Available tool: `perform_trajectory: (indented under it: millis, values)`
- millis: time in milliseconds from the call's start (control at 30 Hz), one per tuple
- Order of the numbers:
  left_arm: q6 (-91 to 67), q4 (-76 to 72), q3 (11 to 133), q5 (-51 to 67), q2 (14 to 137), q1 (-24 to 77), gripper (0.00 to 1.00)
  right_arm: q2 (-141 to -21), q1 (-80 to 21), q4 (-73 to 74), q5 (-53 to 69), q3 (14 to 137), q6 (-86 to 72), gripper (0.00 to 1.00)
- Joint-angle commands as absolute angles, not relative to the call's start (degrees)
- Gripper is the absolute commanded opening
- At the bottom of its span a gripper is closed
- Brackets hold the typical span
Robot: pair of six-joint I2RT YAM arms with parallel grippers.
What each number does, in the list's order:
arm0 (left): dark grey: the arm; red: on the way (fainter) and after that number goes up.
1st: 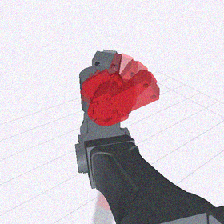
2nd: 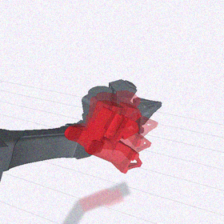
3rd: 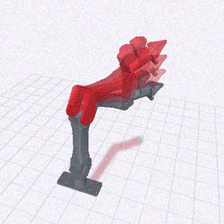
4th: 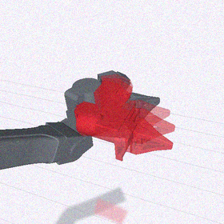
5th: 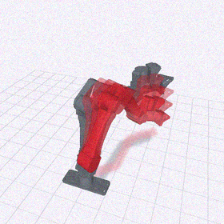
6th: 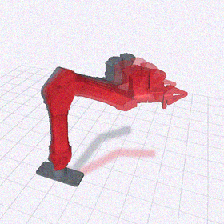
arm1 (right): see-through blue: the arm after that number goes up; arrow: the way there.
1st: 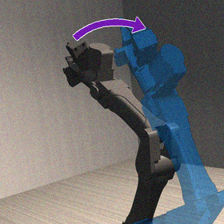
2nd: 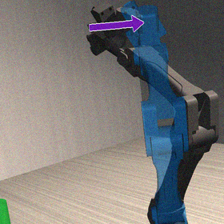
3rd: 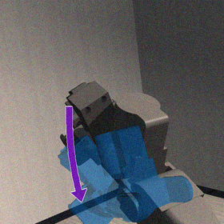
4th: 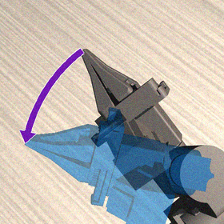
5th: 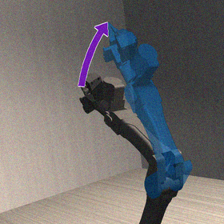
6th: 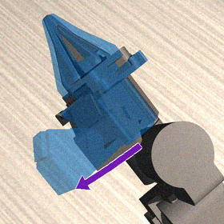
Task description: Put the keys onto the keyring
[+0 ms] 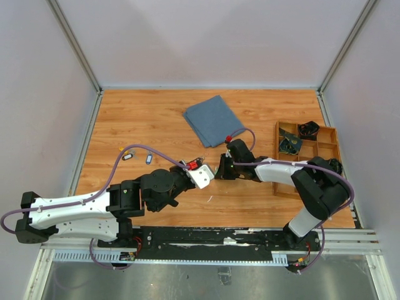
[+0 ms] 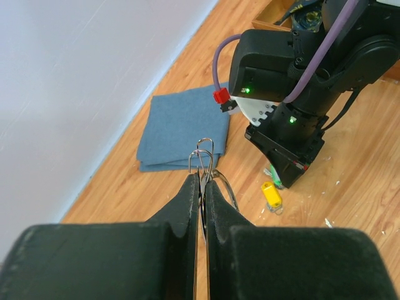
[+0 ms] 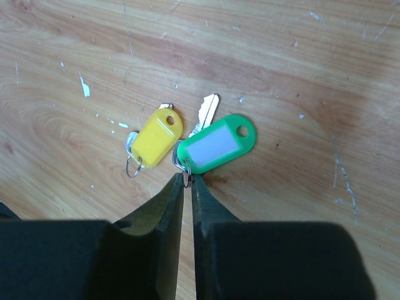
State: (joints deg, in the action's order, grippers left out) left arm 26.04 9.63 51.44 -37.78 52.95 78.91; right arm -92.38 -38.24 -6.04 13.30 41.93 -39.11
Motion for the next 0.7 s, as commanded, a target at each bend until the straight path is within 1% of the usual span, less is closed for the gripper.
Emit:
perform_trajectory:
  millis: [0, 133, 267, 467, 667]
  values:
    - [25.34, 8.61, 53.79, -37.62, 52.52, 78.71, 0.01, -93.36, -38.63, -7.18, 12.58, 42.43, -39.68, 0.08]
    - [25.31, 8.61, 53.72, -37.45, 52.47, 78.66, 0.01, -91.04, -38.59, -6.26, 11.89, 41.93, -38.32, 0.01]
    - [25.31, 8.44, 53.68, -37.24, 52.47, 78.71, 0.01, -86.46, -38.43, -2.72, 10.34, 41.81, -33.38, 0.01]
    - [25.32, 8.57, 53.78, -36.24, 52.56, 78.66, 0.01, -75.85, -37.36, 4.76, 10.28, 41.39, -23.20, 0.01]
    - [25.39, 8.61, 54.05, -34.14, 52.80, 78.74, 0.01, -63.88, -36.71, 15.44, 13.72, 44.52, -7.88, 0.01]
